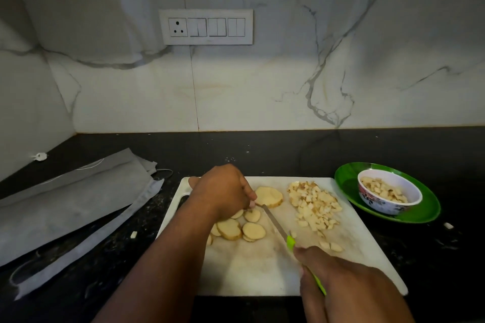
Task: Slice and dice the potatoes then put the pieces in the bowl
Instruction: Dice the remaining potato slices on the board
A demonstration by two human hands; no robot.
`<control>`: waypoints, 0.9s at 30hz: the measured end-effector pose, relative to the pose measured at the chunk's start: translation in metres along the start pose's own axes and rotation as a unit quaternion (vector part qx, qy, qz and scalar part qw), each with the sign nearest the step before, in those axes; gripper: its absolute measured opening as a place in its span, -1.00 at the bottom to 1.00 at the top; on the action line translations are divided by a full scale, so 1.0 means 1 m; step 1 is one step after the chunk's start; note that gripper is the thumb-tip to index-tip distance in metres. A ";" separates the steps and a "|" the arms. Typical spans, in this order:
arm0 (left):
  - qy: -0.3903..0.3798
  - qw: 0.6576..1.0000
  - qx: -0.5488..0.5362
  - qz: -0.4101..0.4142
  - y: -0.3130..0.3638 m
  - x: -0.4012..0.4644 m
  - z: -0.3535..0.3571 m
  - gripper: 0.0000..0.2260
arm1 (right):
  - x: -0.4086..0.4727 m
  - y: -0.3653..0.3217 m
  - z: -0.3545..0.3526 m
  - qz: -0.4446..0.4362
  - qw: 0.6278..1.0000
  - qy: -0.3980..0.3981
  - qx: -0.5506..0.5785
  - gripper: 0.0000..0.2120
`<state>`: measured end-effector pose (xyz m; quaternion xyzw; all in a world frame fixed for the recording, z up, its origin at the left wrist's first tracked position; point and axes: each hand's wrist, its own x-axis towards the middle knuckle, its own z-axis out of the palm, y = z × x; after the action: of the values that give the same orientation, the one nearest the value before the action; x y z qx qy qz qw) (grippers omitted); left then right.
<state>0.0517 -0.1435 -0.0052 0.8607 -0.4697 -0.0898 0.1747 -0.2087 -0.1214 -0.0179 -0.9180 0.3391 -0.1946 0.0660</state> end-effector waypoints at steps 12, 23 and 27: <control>0.000 0.993 -0.112 -0.045 -0.003 0.003 0.007 -0.10 | 0.042 -0.019 0.004 -0.022 0.999 0.043 0.024 -0.68; -0.010 0.994 -0.098 -0.044 0.000 0.005 0.006 0.15 | 0.044 -0.019 0.010 -0.010 0.998 0.053 0.036 -0.67; -0.002 0.994 -0.098 -0.046 -0.002 0.006 0.007 0.12 | 0.042 -0.018 0.012 -0.001 0.999 0.041 0.018 -0.67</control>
<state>0.0543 -0.1493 -0.0128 0.8603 -0.4184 -0.1447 0.2529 -0.1640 -0.1349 -0.0110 -0.9082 0.3373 -0.2381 0.0683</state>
